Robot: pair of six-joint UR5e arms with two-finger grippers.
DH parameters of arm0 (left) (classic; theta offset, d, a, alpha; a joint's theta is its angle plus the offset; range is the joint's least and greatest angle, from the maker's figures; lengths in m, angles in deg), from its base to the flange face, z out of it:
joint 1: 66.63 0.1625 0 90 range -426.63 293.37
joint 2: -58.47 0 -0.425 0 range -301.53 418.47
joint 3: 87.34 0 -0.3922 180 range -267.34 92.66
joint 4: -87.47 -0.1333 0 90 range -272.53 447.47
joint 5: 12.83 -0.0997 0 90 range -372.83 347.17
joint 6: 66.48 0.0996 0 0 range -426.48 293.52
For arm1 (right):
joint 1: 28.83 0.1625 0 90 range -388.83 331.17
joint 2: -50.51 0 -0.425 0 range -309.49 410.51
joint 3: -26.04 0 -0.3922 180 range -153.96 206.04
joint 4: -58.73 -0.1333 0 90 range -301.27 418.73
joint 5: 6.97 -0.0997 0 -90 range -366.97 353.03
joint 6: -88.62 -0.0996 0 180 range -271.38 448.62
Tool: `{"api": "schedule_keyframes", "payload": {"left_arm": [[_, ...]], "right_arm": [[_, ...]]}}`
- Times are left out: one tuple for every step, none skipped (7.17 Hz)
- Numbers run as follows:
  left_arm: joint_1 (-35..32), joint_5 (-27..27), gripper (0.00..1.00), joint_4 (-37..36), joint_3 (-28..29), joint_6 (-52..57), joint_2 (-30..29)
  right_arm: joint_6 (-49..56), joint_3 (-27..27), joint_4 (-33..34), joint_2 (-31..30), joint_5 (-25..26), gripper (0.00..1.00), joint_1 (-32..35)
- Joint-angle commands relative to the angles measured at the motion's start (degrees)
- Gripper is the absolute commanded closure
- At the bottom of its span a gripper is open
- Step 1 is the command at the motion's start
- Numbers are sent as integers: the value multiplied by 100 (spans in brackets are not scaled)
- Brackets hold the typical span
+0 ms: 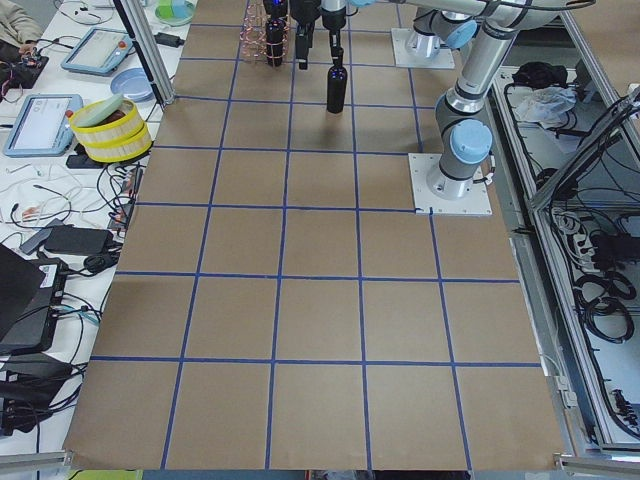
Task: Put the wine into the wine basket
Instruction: 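Close the right gripper on the bottle neck and lift it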
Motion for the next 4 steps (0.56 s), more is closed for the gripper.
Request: {"api": "schedule_keyframes", "payload": {"left_arm": [[0, 0, 0, 7, 0, 0, 0], [0, 0, 0, 7, 0, 0, 9], [0, 0, 0, 7, 0, 0, 9], [0, 9, 0, 7, 0, 0, 9]], "right_arm": [[93, -112, -10, -49, 65, 93, -66], [93, -331, -193, -232, 40, 93, -232], [102, -724, -708, -417, 13, 92, -512], [197, -1172, -1192, -479, -13, 92, -741]]}}
